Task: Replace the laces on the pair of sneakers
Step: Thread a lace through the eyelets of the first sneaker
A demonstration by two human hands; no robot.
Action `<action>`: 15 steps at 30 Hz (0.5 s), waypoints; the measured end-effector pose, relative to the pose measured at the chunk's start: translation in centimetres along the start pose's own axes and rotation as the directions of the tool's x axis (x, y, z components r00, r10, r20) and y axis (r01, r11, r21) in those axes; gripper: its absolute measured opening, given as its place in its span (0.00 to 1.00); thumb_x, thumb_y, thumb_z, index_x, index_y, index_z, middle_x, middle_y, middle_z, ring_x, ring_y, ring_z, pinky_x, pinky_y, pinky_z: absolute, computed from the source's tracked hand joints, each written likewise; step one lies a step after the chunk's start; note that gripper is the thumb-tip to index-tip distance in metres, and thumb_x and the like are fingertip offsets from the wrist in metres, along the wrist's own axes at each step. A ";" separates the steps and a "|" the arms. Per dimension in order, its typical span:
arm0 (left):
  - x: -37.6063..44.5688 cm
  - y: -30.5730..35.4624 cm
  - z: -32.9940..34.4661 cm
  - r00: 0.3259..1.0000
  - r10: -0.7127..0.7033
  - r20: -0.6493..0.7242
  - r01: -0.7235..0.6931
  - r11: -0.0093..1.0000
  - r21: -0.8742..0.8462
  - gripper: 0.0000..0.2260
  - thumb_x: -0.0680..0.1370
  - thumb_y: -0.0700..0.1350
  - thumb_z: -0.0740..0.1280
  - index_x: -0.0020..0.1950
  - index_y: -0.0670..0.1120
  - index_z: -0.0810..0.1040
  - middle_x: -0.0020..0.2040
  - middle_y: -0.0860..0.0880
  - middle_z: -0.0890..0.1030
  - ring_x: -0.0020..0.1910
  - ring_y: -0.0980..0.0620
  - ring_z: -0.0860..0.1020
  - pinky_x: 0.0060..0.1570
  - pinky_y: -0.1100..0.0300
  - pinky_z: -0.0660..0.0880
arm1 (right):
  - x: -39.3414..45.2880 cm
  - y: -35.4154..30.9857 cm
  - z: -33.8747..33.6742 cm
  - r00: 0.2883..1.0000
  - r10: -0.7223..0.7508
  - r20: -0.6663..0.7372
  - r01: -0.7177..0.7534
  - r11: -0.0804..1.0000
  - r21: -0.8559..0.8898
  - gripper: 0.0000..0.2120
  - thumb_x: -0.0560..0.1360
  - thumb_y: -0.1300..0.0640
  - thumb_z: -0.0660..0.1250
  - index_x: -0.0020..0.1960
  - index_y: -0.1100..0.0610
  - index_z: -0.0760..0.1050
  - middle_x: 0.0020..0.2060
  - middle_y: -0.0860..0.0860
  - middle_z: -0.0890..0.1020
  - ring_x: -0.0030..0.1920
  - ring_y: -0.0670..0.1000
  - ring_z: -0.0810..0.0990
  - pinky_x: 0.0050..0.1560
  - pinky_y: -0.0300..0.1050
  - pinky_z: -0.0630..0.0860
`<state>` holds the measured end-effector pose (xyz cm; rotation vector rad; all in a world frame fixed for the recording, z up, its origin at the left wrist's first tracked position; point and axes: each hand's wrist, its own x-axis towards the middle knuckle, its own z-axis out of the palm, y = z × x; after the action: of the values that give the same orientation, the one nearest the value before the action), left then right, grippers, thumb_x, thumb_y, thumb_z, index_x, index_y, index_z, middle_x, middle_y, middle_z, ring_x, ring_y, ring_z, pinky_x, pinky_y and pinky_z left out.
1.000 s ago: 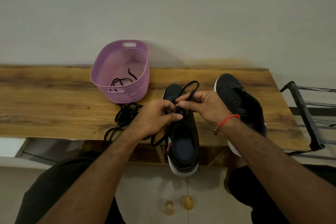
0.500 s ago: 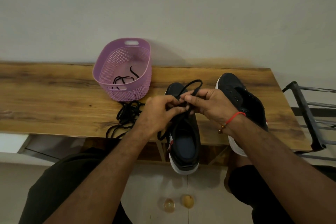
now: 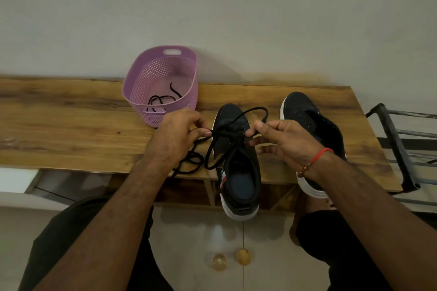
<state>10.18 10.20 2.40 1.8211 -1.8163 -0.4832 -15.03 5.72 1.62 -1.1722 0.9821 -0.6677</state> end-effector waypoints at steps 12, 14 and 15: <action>-0.1 -0.7 2.5 0.969 -0.244 0.045 0.247 0.966 -0.072 0.04 0.78 0.44 0.72 0.47 0.52 0.79 0.45 0.53 0.79 0.44 0.56 0.78 0.50 0.54 0.80 | -1.1 1.6 -0.9 0.973 0.196 -0.118 -0.206 0.976 -0.075 0.12 0.79 0.55 0.68 0.45 0.63 0.83 0.41 0.57 0.83 0.42 0.53 0.79 0.45 0.46 0.77; -0.1 -0.1 2.6 0.990 -0.138 0.037 0.141 0.985 -0.098 0.09 0.78 0.42 0.71 0.57 0.51 0.79 0.53 0.53 0.78 0.49 0.58 0.76 0.53 0.59 0.78 | -1.3 0.8 -0.9 0.985 0.139 -0.100 -0.134 0.990 0.048 0.09 0.76 0.56 0.69 0.45 0.62 0.83 0.42 0.53 0.85 0.41 0.50 0.80 0.41 0.43 0.77; -0.1 0.5 2.8 0.997 -0.077 0.019 0.079 0.989 -0.125 0.12 0.79 0.42 0.71 0.61 0.52 0.79 0.56 0.54 0.77 0.48 0.59 0.76 0.50 0.63 0.77 | -1.3 0.3 -1.0 0.990 0.112 -0.087 -0.101 0.988 0.116 0.07 0.74 0.57 0.70 0.46 0.60 0.83 0.43 0.53 0.85 0.41 0.49 0.81 0.40 0.42 0.76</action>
<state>8.17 10.04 0.46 1.8122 -1.6888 -0.6266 -16.51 6.50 1.63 -0.9909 1.0649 -0.6876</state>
